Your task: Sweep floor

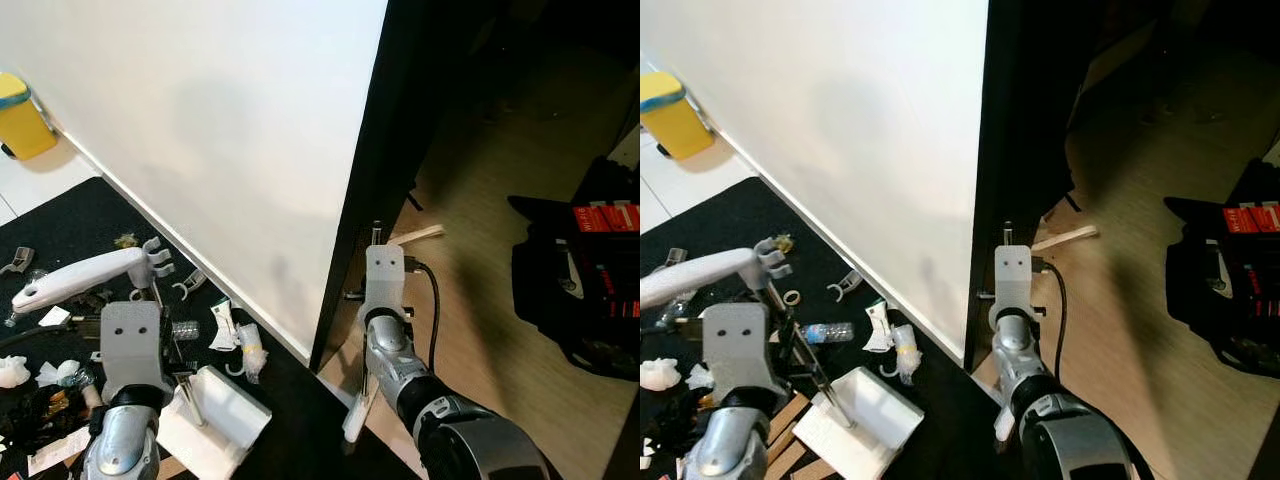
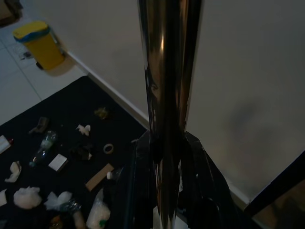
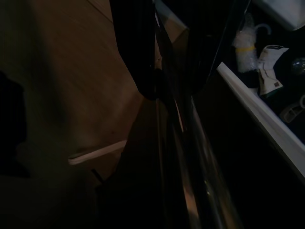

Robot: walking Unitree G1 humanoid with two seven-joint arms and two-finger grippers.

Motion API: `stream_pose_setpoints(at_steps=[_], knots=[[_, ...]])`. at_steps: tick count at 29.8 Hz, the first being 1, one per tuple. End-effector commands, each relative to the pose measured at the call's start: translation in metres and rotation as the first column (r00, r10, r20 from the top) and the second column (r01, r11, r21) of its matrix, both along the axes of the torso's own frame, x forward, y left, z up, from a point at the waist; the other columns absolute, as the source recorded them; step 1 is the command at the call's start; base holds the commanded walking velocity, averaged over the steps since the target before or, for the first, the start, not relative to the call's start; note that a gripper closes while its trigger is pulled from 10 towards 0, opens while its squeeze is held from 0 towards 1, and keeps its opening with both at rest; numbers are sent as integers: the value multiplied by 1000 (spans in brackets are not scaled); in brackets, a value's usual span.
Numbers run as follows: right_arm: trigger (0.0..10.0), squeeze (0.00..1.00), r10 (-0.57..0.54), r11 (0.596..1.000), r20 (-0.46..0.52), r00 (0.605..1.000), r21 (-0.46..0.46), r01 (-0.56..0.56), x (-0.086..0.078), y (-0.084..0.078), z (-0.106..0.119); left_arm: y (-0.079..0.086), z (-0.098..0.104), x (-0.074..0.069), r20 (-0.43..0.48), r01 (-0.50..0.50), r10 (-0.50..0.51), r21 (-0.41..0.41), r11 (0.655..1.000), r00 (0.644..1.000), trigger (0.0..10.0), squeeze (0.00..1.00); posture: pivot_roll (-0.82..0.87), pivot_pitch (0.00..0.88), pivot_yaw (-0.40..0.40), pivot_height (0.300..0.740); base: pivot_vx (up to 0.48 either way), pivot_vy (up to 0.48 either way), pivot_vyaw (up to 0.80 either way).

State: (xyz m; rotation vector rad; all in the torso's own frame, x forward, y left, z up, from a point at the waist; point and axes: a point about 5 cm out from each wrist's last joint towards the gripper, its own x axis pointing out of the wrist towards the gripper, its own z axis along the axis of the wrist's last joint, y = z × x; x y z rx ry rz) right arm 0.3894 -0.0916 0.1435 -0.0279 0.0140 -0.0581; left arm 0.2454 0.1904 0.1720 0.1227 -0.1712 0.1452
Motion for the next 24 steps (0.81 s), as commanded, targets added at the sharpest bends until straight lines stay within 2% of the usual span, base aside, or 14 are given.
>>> stream_pose_setpoints(at_steps=[1,7,9,12,13,16,17,19,21,24], knots=[[10000,0,13,1000,-4,1000,8,-13,-4,0,-7,1,0,-2,21,-20,20,7,1000,1000,10000,0,311,319,-38,740,0,0,0],[10000,0,84,996,22,996,0,-84,-5,2,-7,1,0,0,30,-20,19,7,1000,999,10000,0,308,311,-39,740,0,0,0],[10000,0,149,989,53,987,-9,-148,-5,4,-3,0,0,1,32,-19,19,5,1000,999,10000,0,301,309,-40,740,0,0,0],[10000,0,190,981,62,980,-36,-188,-5,5,-2,0,-1,1,34,-17,17,5,1000,999,10000,0,293,308,-41,740,0,0,0],[10000,0,243,970,62,968,-41,-241,-6,4,-3,0,-1,2,36,-16,15,2,1000,999,10000,0,289,303,-43,740,0,0,0],[10000,0,288,957,61,956,-52,-285,-7,0,-6,-1,-1,4,39,-13,12,1,1000,999,10000,0,287,299,-43,740,0,0,0],[10000,0,297,955,64,953,-16,-296,-6,-7,-6,-2,0,5,43,-11,11,0,1000,999,10000,0,287,294,-45,740,0,0,0],[10000,0,295,955,68,953,-5,-296,-6,-10,-5,-2,-1,5,44,-10,10,1,1000,999,10000,0,285,293,-45,740,0,0,0],[10000,0,279,960,107,954,4,-281,-4,-22,2,-1,-1,6,47,-10,10,0,1000,999,10000,0,272,288,-44,740,0,0,0],[10000,0,258,965,130,957,9,-261,-3,-29,5,-2,-2,8,46,-7,7,-2,1000,999,10000,0,256,281,-43,740,0,0,0]])
